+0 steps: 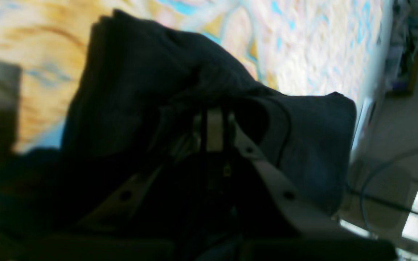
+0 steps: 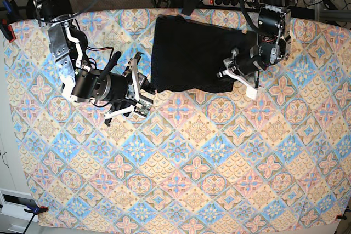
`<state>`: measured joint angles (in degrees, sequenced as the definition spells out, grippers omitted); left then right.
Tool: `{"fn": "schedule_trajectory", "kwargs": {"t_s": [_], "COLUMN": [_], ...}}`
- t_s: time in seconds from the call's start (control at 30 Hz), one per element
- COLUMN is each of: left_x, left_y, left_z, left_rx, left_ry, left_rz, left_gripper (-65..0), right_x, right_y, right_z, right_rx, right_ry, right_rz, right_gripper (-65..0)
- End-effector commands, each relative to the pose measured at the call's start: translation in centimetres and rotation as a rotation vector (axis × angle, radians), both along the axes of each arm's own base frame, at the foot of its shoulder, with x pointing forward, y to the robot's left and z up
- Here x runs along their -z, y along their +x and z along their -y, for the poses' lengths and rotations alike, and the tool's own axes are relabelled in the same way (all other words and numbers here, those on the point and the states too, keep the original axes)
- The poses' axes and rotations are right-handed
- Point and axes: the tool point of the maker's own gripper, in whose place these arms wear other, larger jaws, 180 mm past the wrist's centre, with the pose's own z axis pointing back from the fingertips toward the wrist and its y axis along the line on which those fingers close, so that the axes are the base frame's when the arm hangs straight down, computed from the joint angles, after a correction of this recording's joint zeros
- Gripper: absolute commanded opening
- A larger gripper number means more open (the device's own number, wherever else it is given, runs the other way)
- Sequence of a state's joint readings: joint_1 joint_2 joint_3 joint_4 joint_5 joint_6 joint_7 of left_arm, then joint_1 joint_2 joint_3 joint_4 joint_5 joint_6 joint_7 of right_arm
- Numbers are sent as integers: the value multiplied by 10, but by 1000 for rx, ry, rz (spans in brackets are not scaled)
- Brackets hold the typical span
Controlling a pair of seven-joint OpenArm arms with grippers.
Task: Fold the T-shirt properly
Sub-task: 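Grasp the bundle's side edge with the left gripper and tuck it under, then grasp the bundle with both grippers and rotate it upright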
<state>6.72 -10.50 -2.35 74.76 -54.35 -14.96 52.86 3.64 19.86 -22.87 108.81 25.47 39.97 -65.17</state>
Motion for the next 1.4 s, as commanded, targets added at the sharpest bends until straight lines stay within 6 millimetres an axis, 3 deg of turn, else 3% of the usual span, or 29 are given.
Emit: {"fn": "schedule_trajectory", "kwargs": {"t_s": [0.0, 0.17, 0.23, 0.33, 0.47, 0.63, 0.8, 0.97, 1.03, 1.17, 1.37], "left_x": [-9, -47, -63, -78, -82, -92, -75, -39, -33, -19, 16], "left_y": [-2, -18, -22, -24, -37, -55, -74, -85, -83, -92, -100], "left_z": [7, 29, 28, 11, 8, 33, 45, 31, 29, 36, 30], "left_rx": [36, 103, 104, 62, 93, 196, 281, 317, 320, 390, 460], "left_ry": [-8, -18, -13, 13, 25, 9, 20, 147, 188, 254, 333], "left_rz": [24, 131, 173, 215, 193, 183, 126, 47, 59, 56, -25], "left_gripper": [-640, -641, -640, -640, -641, -641, -641, -641, -641, -641, -641], "right_x": [-13, -12, -12, -12, -4, 37, 41, 58, 65, 83, 105], "right_y": [7, 5, 5, 5, -7, -10, 9, 16, 18, 8, -10], "right_z": [-3, -5, -5, -6, -20, -10, -43, -34, -34, -52, -56], "right_rx": [-6, -13, -13, -16, -79, -134, -158, -138, -137, -169, -206], "right_ry": [25, 26, 26, 25, 4, -238, -227, -263, -265, -232, -264], "right_rz": [40, 37, 37, 35, 23, 41, 41, -11, -28, -83, -150], "right_gripper": [-458, -458, -458, -458, -506, -555, -571, -571, -571, -571, -571]}}
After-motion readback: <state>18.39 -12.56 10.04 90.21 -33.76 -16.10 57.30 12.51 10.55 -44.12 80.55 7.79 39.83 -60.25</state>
